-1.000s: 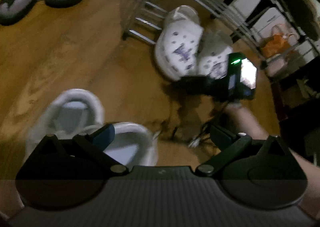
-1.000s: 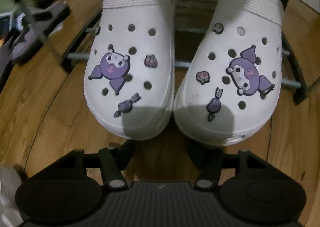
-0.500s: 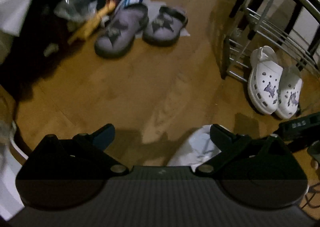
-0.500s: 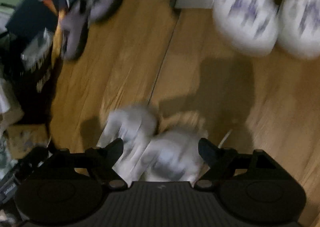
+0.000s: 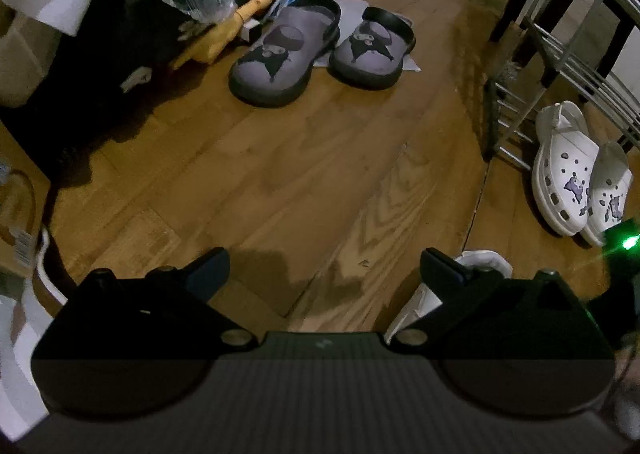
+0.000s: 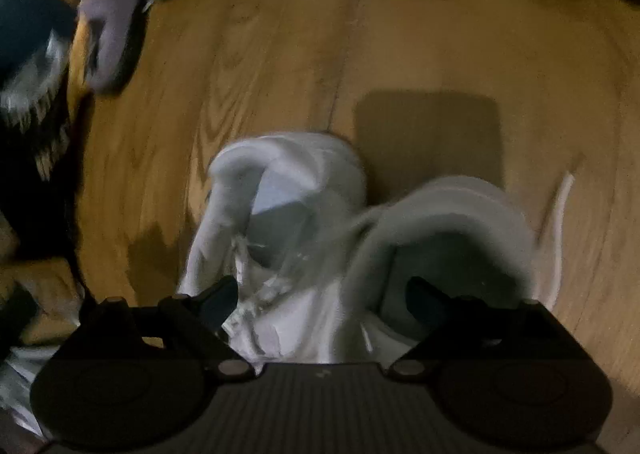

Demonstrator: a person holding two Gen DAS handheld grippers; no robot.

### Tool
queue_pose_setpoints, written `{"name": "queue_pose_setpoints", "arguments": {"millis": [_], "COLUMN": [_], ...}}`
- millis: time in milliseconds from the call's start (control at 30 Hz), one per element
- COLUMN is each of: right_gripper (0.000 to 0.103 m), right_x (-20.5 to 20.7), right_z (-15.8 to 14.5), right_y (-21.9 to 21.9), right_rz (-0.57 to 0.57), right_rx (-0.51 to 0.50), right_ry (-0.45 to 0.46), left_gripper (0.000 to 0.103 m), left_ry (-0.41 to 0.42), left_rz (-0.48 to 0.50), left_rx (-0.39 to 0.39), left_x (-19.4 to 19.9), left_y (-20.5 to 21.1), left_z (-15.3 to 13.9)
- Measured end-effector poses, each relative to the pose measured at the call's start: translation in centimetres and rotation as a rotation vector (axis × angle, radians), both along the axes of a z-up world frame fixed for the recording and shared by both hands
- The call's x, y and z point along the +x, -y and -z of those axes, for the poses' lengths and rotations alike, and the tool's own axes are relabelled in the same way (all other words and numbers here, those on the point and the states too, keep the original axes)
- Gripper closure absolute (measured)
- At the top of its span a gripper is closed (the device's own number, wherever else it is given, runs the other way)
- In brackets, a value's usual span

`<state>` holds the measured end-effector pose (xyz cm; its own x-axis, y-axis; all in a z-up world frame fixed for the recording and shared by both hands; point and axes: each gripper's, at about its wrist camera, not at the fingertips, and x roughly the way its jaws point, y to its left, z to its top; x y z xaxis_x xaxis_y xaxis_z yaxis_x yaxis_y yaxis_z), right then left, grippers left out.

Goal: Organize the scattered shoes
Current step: 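Grasp the white velcro sneakers on the floor with the right gripper, then lift the white sneakers with the right gripper toward the rack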

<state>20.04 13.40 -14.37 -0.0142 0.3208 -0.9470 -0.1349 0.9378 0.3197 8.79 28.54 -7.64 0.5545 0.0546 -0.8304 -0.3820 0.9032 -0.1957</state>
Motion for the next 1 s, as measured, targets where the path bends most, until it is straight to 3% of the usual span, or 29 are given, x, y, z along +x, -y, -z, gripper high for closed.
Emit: {"name": "queue_pose_setpoints", "arguments": {"millis": [67,133,267,333,400,500,600,667,733,767,833,967,1000], "right_gripper": [0.008,0.030,0.048,0.061,0.065,0.065,0.060,0.051,0.025,0.021,0.002,0.001,0.016], "right_x": [-0.9,-1.1,-0.4,0.3,1.3,2.2,3.4,4.0,4.2,4.3,4.5,4.1,3.7], "right_z": [-0.2,-1.0,-1.8,-2.5,-3.1,-3.7,-3.3,-2.7,-1.8,-1.3,-0.3,0.6,0.3], "right_y": [-1.5,-1.6,-0.7,-0.3,0.6,1.5,2.2,2.6,2.1,1.7,0.9,-0.8,-1.0], "right_rz": [-0.074,-0.099,-0.135,-0.156,-0.161,-0.163,-0.118,-0.054,-0.044,-0.049,-0.058,-0.033,-0.034], "right_rx": [-0.047,-0.033,0.030,0.036,0.026,-0.008,-0.002,0.024,0.005,-0.012,-0.046,-0.107,-0.102], "right_ry": [0.072,0.128,0.115,0.150,0.212,0.283,0.254,0.210,0.193,0.190,0.182,0.237,0.264], "left_gripper": [0.000,0.000,0.000,0.000,0.000,0.000,0.000,0.000,0.000,0.000,0.000,0.000,0.000], "left_ry": [-0.009,-0.016,-0.012,-0.006,-0.002,-0.010,-0.022,-0.043,-0.064,-0.073,-0.083,-0.078,-0.080], "left_rz": [-0.034,-0.064,-0.128,-0.121,-0.112,-0.073,-0.045,-0.025,-0.006,0.002,0.013,0.015,0.013], "left_rx": [-0.019,-0.027,-0.067,-0.092,-0.118,-0.131,-0.145,-0.165,-0.157,-0.148,-0.128,-0.125,-0.125], "left_x": [0.0,-0.3,-0.8,-0.7,-0.5,0.3,1.1,1.8,2.3,2.5,3.0,3.1,3.1], "left_y": [-0.5,-1.0,-2.1,-2.1,-1.9,-1.1,-0.3,0.4,1.1,1.4,1.9,2.2,2.1], "left_z": [0.4,0.7,1.1,1.4,1.7,2.1,2.8,3.5,4.0,4.2,4.2,4.2,4.2]}}
